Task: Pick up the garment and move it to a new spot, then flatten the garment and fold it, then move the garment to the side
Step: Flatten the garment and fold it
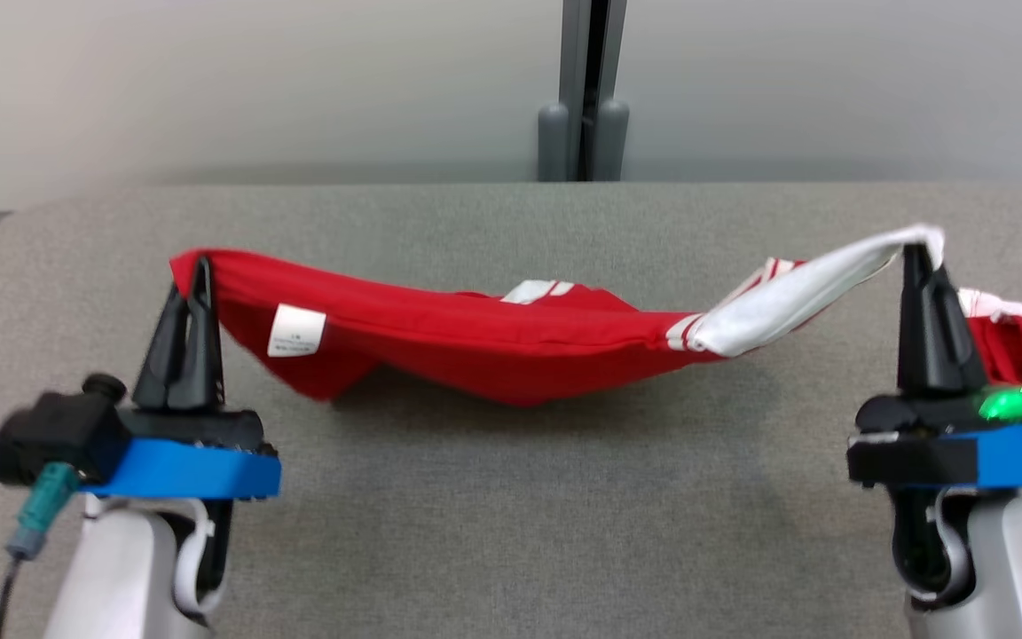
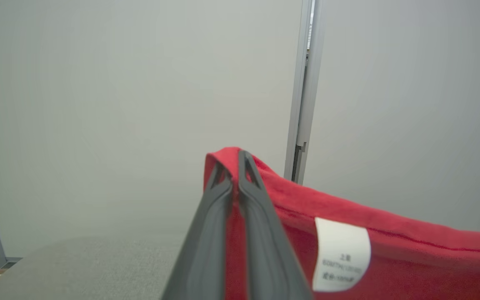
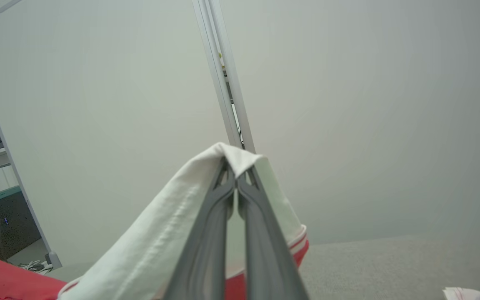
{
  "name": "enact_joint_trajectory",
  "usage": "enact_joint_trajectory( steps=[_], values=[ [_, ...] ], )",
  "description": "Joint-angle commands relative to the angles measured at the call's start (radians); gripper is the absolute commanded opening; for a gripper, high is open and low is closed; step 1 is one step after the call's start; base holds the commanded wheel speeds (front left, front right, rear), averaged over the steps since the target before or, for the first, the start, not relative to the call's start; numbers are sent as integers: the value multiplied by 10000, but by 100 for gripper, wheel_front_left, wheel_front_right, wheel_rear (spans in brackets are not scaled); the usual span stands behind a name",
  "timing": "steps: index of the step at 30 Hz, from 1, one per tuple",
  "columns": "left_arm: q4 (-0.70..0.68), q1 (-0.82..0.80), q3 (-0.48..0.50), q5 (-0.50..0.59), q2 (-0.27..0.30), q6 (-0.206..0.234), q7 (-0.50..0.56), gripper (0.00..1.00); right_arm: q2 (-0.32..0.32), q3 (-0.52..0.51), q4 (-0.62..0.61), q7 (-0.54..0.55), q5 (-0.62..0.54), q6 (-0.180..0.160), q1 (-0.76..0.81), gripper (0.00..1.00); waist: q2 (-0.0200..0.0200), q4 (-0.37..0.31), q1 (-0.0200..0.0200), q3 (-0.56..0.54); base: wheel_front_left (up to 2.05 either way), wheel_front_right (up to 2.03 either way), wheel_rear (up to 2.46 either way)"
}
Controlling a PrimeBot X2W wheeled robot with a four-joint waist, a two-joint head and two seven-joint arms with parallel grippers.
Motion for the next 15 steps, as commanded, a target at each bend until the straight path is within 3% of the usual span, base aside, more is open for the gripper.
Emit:
enact_joint_trajectory(
  steps=[1,8,15],
  values=[
    [-339,-373,-137,-81,308,-26,-29,0,-24,-48,-288,-2,-69,1,-316,0,0,-62,0,-270,0,0,0],
    [-1356,-1457,-638,-711,1574,-25,56,0,-731,133,-1296,-2,188,1,-1586,0,0,37,0,-861,0,0,0],
    [-2498,-2935,-638,-1543,2560,-24,1519,0,-1632,331,-2003,536,294,1,-3384,0,0,213,0,-714,0,0,0]
  ],
)
